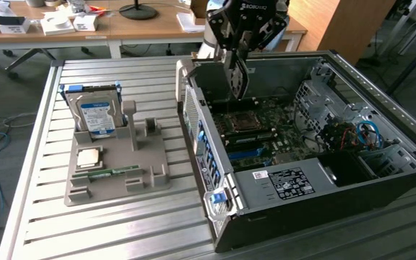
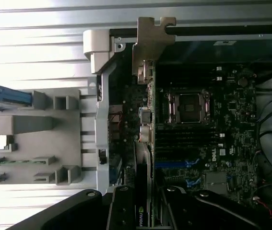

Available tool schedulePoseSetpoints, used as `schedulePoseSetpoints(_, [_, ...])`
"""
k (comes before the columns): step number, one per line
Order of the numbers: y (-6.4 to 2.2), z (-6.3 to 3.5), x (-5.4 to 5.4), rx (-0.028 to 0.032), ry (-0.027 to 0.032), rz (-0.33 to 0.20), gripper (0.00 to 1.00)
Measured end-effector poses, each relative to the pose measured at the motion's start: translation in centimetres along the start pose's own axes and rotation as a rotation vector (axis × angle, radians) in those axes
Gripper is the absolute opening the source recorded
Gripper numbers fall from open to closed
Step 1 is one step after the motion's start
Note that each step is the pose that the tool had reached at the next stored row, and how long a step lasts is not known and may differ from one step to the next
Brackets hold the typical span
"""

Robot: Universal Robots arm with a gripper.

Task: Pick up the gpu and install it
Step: 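Pick up the gpu and move the gpu toward the slot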

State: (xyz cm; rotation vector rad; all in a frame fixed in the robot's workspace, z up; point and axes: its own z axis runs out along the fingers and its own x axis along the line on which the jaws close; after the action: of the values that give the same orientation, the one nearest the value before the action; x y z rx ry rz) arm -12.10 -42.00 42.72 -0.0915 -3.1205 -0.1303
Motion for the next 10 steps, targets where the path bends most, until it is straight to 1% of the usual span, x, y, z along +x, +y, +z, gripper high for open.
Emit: schedulePoseSetpoints(10, [0.26,-0.06,-4.4,-0.0006,0.0,0.0,0.26])
